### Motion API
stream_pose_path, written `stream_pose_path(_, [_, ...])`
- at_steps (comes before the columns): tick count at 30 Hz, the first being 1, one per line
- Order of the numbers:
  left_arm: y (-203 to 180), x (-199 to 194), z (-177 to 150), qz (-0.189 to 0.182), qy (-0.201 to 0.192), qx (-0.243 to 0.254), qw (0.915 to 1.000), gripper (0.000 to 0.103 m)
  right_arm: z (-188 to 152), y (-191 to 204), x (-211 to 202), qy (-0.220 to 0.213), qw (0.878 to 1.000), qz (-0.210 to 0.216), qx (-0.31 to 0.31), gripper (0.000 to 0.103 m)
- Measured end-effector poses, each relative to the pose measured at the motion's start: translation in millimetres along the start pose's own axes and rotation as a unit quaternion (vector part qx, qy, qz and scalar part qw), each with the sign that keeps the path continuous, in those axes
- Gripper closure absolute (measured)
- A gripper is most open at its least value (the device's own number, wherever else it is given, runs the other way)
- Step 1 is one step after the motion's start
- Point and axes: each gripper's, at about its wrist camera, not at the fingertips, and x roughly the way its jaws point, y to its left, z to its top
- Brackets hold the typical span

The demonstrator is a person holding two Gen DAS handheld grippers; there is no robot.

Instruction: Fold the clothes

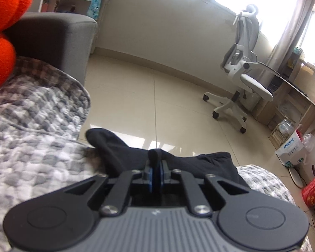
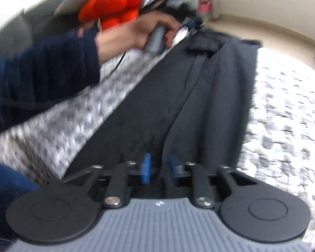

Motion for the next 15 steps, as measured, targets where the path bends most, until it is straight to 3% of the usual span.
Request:
stream_pose_path(7, [17, -83, -20, -0.006, -0.010, -0.019, 0.9997, 0.092, -10, -33, -40, -0.014, 0.999, -0.008, 0.046, 0.064])
stream_pose_path(11, [19, -154, -62, -0.011, 0.024, 0.003, 0.9996, 0.089, -16, -51, -72, 0.007, 1.000, -0.004, 0.026, 0.064])
stream_pose_path(15, [17, -225, -122, -0.029, 0.070, 0.029, 0.9967, 0.083, -33, -55, -76, 0.036, 0.999, -0.027, 0.018, 0.063])
